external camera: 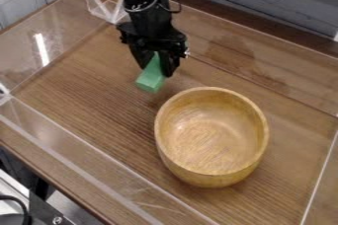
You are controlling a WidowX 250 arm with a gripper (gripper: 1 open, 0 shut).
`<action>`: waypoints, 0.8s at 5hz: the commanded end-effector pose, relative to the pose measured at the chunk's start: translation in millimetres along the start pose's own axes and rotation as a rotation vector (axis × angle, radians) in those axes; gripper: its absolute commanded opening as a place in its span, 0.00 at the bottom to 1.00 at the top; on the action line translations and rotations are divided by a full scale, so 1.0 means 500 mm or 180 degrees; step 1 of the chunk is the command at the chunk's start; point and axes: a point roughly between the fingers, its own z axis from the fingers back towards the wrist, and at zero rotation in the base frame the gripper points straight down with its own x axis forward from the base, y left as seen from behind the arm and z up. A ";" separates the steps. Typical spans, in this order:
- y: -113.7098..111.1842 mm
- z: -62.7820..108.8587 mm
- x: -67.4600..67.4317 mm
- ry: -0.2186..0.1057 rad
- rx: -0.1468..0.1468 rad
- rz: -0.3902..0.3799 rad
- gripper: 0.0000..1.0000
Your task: Remove the green block from inside the brown bowl and put it on the table
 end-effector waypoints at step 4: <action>0.023 0.008 0.062 -0.0160 0.0044 0.0045 1.00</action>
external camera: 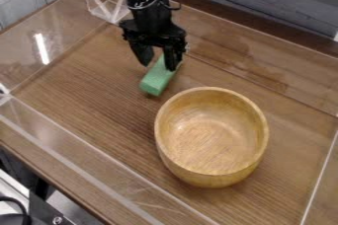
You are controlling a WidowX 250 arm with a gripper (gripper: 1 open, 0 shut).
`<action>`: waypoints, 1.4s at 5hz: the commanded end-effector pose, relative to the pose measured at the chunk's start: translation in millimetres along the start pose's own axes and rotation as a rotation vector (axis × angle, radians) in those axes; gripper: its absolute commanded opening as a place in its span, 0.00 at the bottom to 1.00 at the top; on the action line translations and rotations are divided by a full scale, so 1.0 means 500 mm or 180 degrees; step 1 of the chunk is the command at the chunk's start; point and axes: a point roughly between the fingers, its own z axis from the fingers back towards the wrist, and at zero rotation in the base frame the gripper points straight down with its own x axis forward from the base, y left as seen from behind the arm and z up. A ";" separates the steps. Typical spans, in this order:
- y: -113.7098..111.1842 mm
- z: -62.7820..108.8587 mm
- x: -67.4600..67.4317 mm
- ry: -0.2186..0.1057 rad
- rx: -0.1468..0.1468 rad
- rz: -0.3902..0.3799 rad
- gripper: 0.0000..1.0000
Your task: Remove the green block from inside the brown bowl and put it on the table
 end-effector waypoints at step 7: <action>-0.045 0.019 0.095 -0.0087 -0.0067 -0.0087 1.00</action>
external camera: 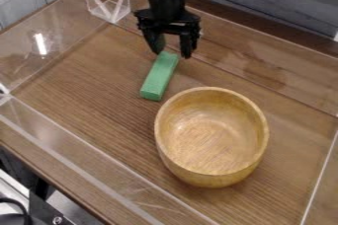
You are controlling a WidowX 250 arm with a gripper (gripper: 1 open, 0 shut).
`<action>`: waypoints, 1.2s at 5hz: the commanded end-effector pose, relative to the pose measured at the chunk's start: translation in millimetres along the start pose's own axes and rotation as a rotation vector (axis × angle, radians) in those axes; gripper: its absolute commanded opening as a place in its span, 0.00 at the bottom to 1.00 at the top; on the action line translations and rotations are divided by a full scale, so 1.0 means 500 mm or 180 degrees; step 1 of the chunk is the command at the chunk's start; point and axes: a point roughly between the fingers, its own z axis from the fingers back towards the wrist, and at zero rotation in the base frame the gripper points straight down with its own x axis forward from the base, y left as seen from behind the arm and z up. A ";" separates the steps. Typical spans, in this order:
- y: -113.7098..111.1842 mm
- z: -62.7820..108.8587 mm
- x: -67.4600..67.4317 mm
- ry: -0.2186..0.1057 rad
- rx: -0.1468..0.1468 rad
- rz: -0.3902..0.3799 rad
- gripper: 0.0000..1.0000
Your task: Remove the green block from inside the brown bowl and put it on the table
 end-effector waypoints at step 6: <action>-0.023 0.000 0.044 -0.0103 -0.0031 -0.0098 1.00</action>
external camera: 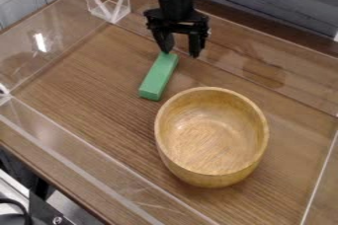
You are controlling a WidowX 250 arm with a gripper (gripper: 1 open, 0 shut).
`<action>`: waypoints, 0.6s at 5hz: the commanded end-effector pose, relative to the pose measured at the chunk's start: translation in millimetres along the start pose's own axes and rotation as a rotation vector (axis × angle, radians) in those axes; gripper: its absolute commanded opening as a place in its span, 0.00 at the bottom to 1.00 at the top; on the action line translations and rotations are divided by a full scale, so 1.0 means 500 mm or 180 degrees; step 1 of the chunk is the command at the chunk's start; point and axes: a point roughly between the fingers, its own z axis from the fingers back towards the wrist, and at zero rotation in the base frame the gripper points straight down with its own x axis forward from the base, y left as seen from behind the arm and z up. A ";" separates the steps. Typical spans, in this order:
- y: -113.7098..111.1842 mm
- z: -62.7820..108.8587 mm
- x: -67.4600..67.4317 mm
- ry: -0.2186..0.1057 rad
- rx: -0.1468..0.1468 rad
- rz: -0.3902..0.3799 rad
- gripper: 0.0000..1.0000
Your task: Remove the green block from inside the brown bowl and put it on the table
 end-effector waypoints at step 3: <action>-0.008 -0.002 0.010 -0.0044 -0.0007 -0.0040 0.00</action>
